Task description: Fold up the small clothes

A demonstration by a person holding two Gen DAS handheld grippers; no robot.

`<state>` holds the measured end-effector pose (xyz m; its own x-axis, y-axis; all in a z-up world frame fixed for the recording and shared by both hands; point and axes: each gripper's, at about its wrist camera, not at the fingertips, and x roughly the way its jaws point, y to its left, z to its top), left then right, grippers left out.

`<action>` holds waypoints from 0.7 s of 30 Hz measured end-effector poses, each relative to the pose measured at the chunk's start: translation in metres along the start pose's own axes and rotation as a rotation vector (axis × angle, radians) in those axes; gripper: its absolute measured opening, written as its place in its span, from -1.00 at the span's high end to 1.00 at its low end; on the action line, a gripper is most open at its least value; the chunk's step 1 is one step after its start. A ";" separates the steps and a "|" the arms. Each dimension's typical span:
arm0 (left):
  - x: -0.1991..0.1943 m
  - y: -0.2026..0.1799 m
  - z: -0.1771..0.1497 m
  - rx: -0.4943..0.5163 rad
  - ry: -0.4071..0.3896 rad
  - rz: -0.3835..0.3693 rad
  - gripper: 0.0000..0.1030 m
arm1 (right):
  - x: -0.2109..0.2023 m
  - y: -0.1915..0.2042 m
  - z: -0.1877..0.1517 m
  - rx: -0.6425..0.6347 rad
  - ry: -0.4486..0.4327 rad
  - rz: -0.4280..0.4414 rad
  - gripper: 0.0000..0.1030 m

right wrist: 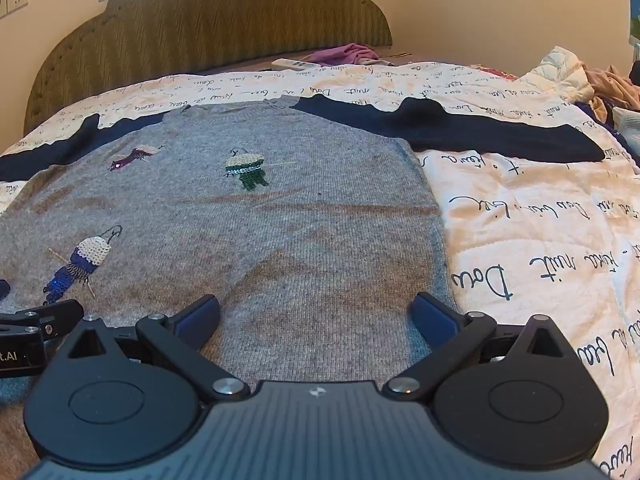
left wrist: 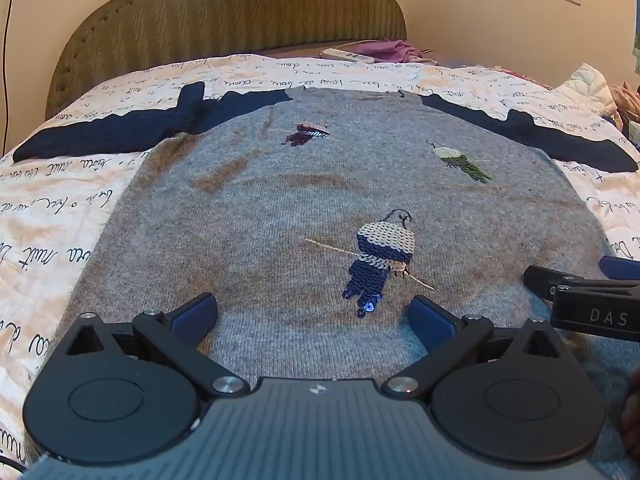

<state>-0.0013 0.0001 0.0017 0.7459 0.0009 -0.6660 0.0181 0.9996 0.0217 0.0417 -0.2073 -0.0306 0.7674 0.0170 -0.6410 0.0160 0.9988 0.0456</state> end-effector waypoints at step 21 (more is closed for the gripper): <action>0.000 0.002 0.000 0.001 -0.002 0.006 -1.00 | 0.000 0.000 0.000 -0.003 -0.001 -0.002 -1.00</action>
<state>-0.0015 0.0019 0.0018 0.7472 0.0073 -0.6646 0.0140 0.9995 0.0267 0.0417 -0.2071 -0.0306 0.7680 0.0151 -0.6403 0.0156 0.9990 0.0424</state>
